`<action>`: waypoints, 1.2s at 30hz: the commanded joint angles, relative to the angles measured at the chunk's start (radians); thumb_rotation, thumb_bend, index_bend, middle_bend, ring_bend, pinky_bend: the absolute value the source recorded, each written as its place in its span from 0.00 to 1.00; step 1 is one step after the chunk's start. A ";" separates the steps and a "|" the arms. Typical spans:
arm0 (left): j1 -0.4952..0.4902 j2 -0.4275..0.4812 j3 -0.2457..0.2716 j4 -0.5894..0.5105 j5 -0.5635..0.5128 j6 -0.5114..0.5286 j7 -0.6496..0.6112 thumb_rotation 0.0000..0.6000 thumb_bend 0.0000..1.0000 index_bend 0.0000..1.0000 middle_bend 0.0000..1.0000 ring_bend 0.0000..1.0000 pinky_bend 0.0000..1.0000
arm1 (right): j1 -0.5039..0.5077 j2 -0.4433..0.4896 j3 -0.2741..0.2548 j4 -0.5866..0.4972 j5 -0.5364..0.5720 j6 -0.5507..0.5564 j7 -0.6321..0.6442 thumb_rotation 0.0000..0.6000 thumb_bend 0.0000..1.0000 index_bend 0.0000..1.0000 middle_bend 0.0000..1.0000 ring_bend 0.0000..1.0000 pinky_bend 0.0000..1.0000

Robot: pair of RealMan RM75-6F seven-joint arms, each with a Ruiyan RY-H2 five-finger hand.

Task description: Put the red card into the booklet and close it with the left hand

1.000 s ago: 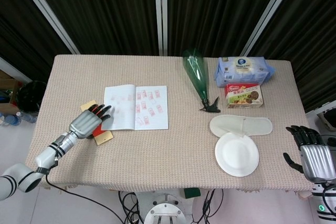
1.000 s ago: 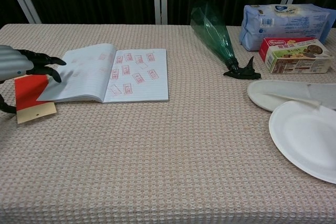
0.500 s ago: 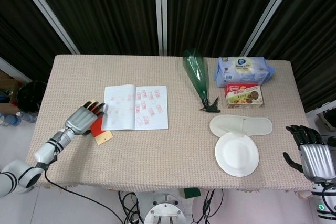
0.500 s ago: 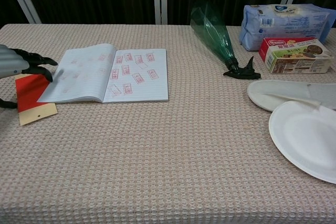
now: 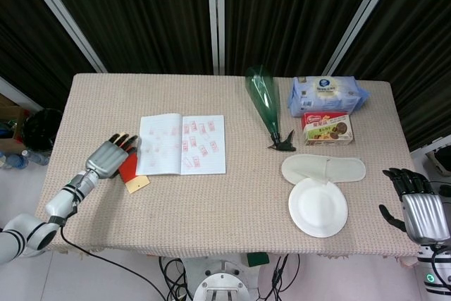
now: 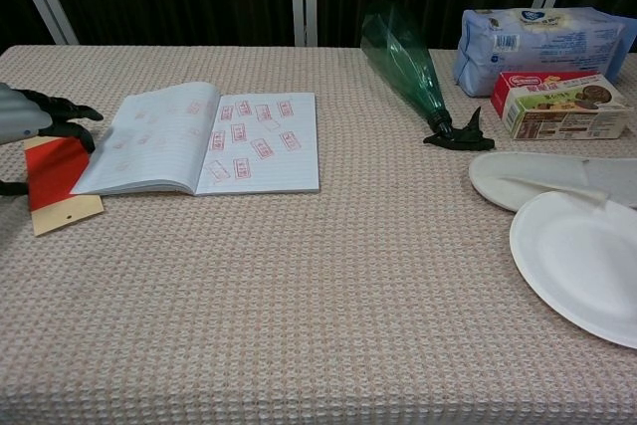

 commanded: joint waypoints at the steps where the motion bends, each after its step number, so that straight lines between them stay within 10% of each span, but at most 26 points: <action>1: -0.006 -0.003 -0.003 0.007 -0.011 -0.015 0.012 1.00 0.11 0.20 0.00 0.01 0.13 | 0.000 0.000 0.000 0.000 0.001 0.000 0.000 1.00 0.21 0.21 0.17 0.14 0.20; 36: 0.085 0.103 -0.010 -0.059 -0.028 0.142 0.050 1.00 0.17 0.36 0.00 0.01 0.13 | 0.021 -0.004 0.007 -0.003 0.000 -0.023 -0.004 1.00 0.21 0.21 0.17 0.14 0.20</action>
